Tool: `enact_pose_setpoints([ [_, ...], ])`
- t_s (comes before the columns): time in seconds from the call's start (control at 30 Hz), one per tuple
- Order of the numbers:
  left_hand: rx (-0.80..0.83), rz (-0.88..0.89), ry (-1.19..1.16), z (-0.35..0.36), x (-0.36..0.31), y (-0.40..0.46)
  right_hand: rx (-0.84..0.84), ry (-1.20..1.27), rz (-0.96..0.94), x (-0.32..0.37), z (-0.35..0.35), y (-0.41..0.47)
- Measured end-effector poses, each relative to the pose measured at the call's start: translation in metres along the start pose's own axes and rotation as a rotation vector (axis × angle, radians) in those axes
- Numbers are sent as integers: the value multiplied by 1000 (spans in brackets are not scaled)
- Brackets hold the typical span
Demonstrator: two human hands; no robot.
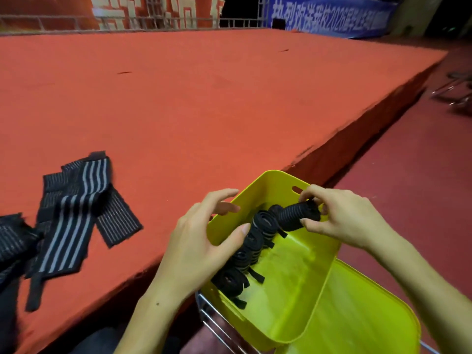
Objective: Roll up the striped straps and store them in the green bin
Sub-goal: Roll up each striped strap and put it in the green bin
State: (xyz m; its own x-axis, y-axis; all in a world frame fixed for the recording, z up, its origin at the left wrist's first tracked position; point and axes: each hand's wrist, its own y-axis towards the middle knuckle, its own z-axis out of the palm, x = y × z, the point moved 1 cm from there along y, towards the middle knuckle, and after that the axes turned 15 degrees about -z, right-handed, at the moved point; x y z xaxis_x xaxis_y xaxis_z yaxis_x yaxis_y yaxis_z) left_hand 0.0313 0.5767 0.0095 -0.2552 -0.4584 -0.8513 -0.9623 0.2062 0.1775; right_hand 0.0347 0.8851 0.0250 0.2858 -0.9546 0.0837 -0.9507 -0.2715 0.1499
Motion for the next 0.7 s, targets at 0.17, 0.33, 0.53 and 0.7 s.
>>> enact_pose_setpoints([
  [0.17,18,18,38,7,3,2,180,-247,-104,-10,19,21],
  [0.33,38,31,37,12,6,2,320,-390,-172,-14,31,40],
  [0.53,47,11,22,16,14,2,445,-552,-285,-6,45,62],
  [0.7,37,10,11,17,19,-3,511,-556,-327,-9,65,71],
])
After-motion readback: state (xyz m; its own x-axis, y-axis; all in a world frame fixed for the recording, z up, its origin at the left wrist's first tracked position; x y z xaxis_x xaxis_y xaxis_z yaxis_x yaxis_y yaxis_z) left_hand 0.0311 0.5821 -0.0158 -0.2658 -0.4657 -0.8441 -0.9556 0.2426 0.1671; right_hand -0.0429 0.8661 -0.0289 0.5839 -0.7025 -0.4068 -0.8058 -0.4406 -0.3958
